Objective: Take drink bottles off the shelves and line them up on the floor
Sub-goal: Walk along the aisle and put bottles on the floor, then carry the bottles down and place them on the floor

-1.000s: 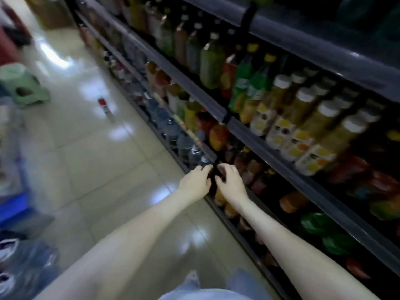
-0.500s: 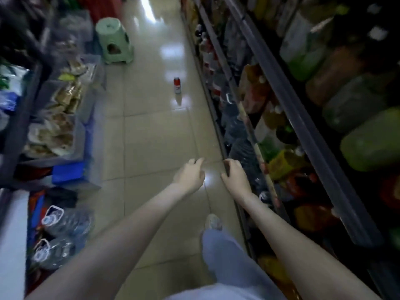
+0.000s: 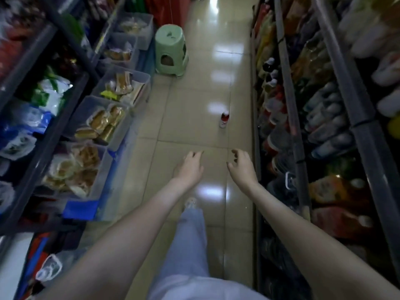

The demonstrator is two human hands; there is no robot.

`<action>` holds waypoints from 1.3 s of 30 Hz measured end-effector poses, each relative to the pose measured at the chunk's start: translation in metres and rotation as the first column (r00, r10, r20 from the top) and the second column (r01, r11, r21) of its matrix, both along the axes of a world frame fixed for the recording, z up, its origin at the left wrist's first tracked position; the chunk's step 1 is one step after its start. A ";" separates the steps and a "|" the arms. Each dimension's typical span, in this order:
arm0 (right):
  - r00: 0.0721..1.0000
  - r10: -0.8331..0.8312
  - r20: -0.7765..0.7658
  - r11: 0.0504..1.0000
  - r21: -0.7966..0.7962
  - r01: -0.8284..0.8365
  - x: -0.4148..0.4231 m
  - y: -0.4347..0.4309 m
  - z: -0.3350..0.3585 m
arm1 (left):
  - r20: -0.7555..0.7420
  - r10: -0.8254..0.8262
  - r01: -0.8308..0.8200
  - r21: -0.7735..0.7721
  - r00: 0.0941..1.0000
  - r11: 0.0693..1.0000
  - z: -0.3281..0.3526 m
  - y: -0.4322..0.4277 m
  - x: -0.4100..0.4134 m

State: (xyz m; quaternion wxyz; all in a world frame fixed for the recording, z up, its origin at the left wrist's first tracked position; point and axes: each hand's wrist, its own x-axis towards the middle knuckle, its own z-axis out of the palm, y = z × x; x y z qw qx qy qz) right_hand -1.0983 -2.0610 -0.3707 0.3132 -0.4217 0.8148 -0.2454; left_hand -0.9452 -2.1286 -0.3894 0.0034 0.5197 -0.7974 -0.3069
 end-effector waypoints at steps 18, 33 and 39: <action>0.982 -0.175 0.077 0.953 0.266 0.149 -0.269 -0.443 -0.183 | 0.119 -0.140 0.135 0.052 0.983 0.990 -0.147 -0.484 -0.270; 0.997 0.069 -0.016 0.859 0.509 -0.051 -0.339 -0.581 -0.598 | 0.111 -0.326 0.281 0.301 0.939 0.911 -0.546 -0.628 -0.356; 0.988 -0.146 0.048 0.906 0.408 0.114 -0.327 -0.575 -0.453 | -0.013 -0.445 0.413 0.396 0.896 0.820 -0.438 -0.631 -0.356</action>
